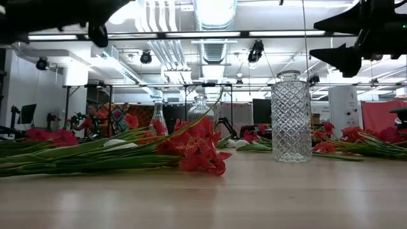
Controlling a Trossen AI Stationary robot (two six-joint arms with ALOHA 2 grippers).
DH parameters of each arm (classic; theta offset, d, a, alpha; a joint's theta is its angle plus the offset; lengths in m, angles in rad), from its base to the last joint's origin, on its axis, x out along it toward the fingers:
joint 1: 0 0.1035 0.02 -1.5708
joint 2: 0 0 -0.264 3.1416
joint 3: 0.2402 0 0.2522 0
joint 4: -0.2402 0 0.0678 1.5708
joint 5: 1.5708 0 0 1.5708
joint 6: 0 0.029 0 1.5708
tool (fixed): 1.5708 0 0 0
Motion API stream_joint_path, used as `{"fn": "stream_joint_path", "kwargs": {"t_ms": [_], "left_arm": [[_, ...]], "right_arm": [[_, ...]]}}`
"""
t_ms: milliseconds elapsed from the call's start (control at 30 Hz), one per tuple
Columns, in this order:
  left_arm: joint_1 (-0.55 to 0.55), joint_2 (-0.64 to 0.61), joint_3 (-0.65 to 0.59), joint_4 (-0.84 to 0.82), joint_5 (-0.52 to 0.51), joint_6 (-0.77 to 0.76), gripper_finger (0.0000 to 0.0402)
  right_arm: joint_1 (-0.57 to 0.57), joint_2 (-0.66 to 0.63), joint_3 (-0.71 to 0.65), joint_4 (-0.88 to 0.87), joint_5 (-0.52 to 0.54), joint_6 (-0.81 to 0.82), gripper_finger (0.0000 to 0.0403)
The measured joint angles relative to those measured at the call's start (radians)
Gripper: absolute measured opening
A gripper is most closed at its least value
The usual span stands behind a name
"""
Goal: Sort flowers into vase by color
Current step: Put the middle left white tulip flower into the center transparent glass vase
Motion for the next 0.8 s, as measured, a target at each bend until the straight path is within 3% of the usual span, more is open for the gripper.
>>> {"fn": "stream_joint_path", "kwargs": {"t_ms": [133,233,333,433,533,667,733,800], "left_arm": [[-0.009,0.076,0.082,-0.01,0.062,-0.187,0.0],[-0.041,0.155,0.127,-0.03,0.177,-0.179,0.0],[-0.077,0.205,0.202,-0.135,0.199,-0.154,0.0],[-0.106,0.241,0.322,-0.454,0.132,-0.168,0.0],[-0.154,0.295,0.448,-0.816,-0.022,-0.235,0.0],[-0.227,0.383,0.577,-1.167,-0.199,-0.383,0.0],[-0.263,0.436,0.613,-1.288,-0.168,-0.459,0.0],[-0.3,0.489,0.64,-1.376,-0.07,-0.517,0.0]], "right_arm": [[0.0,0.025,0.014,-0.001,-0.001,0.028,0.0366],[0.0,0.038,0.016,0.001,0.0,0.018,0.0366],[0.0,0.039,0.016,-0.001,-0.001,0.003,0.0366],[0.0,0.039,0.018,0.0,-0.001,0.003,0.0366],[0.0,0.039,0.022,0.002,-0.001,0.001,0.0366],[0.0,0.039,0.022,0.002,-0.001,0.001,0.0366],[0.0,0.039,0.023,0.002,-0.001,0.001,0.0366],[0.0,0.039,0.023,0.001,-0.001,0.001,0.0366]]}}
